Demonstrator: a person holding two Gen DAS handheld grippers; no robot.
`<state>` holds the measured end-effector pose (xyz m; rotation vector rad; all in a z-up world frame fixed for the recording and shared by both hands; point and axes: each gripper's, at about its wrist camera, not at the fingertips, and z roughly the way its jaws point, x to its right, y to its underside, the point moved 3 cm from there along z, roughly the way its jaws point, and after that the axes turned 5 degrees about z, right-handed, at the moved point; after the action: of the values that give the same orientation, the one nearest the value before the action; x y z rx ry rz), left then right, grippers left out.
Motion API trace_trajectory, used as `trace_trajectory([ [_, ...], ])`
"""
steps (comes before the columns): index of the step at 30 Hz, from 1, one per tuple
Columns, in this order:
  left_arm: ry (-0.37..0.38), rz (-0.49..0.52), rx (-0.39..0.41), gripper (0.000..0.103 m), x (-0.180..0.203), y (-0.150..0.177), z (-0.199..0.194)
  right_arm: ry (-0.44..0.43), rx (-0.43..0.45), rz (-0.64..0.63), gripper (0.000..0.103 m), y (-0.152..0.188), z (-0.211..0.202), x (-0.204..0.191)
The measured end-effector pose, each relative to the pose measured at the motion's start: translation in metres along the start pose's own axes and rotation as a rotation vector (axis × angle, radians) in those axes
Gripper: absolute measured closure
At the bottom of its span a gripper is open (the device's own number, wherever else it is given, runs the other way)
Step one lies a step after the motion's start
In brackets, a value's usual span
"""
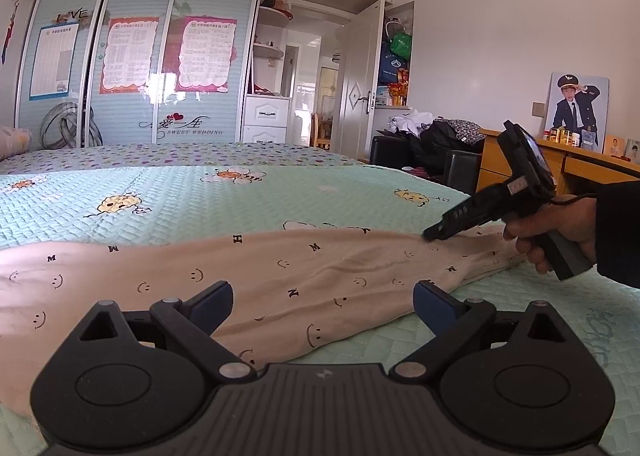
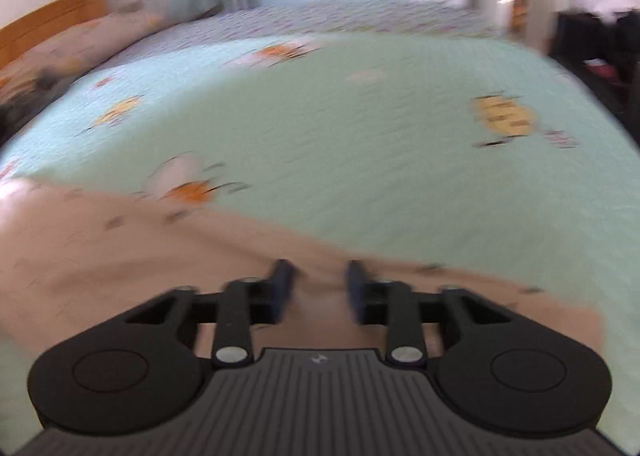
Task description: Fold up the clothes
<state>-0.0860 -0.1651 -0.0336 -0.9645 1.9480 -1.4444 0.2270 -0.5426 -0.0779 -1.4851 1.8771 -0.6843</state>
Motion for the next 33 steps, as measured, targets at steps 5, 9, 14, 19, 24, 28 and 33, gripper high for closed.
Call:
trace_trajectory([
  [5, -0.001, -0.004, -0.005, 0.006, -0.001, 0.001, 0.002, 0.074, 0.110, 0.141, 0.080, -0.003, -0.026, 0.012],
  [9, -0.004, -0.003, -0.007, 0.006, 0.000, 0.001, 0.002, -0.116, 0.021, 0.156, 0.070, 0.012, -0.014, -0.017],
  [14, -0.004, -0.007, -0.008, 0.006, -0.001, 0.001, 0.003, 0.097, 0.091, 0.243, 0.091, 0.001, -0.007, 0.020],
  [19, 0.002, -0.024, -0.007, 0.006, -0.003, 0.002, 0.002, -0.023, 0.155, 0.285, 0.062, 0.024, -0.054, 0.007],
  [24, 0.001, -0.021, -0.010, 0.006, -0.002, 0.002, 0.003, -0.173, 0.191, 0.508, 0.056, 0.062, -0.084, 0.024],
  [28, -0.008, -0.010, -0.016, 0.006, 0.000, 0.001, 0.004, -0.160, 0.112, 0.569, 0.071, 0.052, -0.037, 0.050],
  [33, -0.007, -0.018, -0.028, 0.006, -0.002, 0.002, 0.007, -0.056, 0.196, 0.608, 0.080, 0.022, -0.029, 0.075],
])
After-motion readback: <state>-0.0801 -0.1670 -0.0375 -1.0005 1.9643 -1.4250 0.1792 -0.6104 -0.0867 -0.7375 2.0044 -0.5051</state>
